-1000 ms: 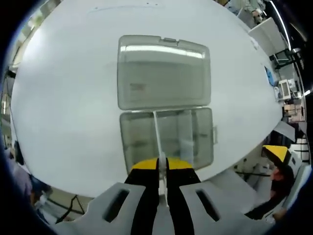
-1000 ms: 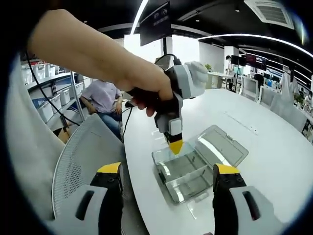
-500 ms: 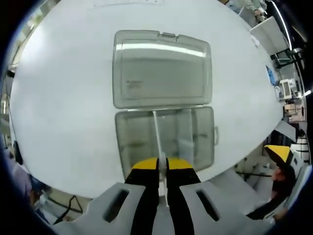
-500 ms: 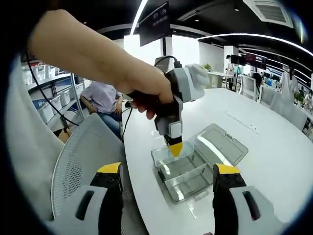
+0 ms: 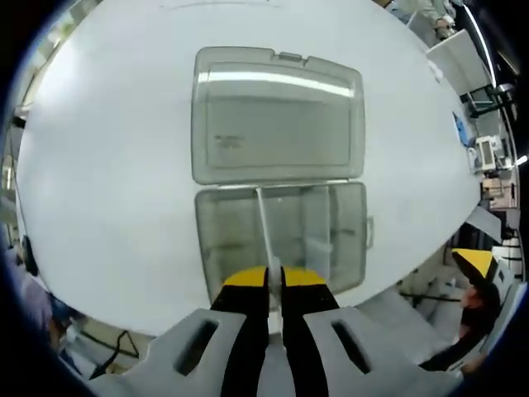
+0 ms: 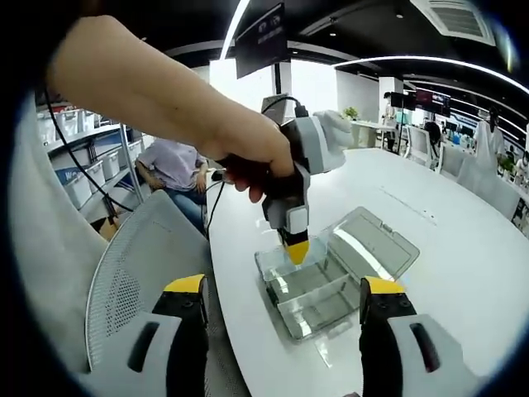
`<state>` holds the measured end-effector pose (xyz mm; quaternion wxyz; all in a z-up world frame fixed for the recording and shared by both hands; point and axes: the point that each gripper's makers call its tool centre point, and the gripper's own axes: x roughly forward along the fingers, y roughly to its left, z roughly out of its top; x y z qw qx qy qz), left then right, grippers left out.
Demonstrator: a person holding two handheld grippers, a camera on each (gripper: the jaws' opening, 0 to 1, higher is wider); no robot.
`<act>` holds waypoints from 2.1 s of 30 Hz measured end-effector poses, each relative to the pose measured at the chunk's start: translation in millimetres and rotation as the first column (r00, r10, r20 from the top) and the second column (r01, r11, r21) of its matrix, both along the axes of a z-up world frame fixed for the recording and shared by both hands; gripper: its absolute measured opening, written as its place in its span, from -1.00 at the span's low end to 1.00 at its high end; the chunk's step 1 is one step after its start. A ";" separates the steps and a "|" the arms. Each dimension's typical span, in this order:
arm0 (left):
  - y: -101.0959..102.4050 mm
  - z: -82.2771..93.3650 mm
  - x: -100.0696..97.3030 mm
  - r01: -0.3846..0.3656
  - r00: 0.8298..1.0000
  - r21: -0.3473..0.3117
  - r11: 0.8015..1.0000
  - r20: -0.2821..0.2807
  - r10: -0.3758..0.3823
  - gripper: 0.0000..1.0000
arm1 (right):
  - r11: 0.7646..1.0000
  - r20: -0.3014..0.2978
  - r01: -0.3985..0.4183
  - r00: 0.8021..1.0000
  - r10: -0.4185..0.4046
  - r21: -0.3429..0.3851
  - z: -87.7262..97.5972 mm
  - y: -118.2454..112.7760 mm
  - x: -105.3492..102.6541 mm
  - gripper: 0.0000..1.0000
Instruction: Insert the divider into the dual guide fixture by aligning both edges with the guide slots and pushing it downward to the bottom, including one-sided entry, uneven engagement, binding, and posture correction.
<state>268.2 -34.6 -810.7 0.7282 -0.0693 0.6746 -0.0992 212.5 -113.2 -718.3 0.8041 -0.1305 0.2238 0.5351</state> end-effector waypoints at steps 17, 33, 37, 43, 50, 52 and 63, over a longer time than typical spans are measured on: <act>0.7 -1.4 2.8 0.012 1.000 0.010 1.000 -0.006 -0.012 -0.99 | 1.000 -0.004 0.001 1.000 -0.001 0.007 -0.3 -0.1 3.0 0.44; 0.0 -1.8 4.0 0.028 0.999 0.018 0.999 -0.020 -0.028 -0.99 | 1.000 -0.010 0.002 1.000 -0.002 0.008 -2.4 -0.4 4.1 0.44; -1.1 -3.6 3.5 0.031 0.999 0.027 0.999 -0.015 -0.031 -0.99 | 1.000 -0.010 0.002 1.000 -0.002 0.010 -2.4 -0.2 4.4 0.44; -2.9 -5.4 3.1 0.045 0.999 0.042 0.998 -0.006 -0.044 -0.99 | 1.000 -0.009 0.001 1.000 -0.001 0.011 -2.0 -0.4 5.0 0.44; 4.4 -6.8 2.9 0.040 0.999 0.069 0.997 0.003 -0.041 -0.99 | 1.000 -0.009 0.000 1.000 0.000 0.010 -2.3 -0.5 6.0 0.44; 4.4 -7.0 3.1 0.036 0.999 0.065 0.997 0.004 -0.037 -0.99 | 1.000 -0.008 0.001 1.000 -0.001 0.012 -1.6 -0.1 6.8 0.44; -0.6 -9.5 3.5 0.036 0.999 0.060 0.998 0.001 -0.037 -0.99 | 1.000 -0.008 0.001 1.000 -0.001 0.014 -2.0 -0.7 8.5 0.43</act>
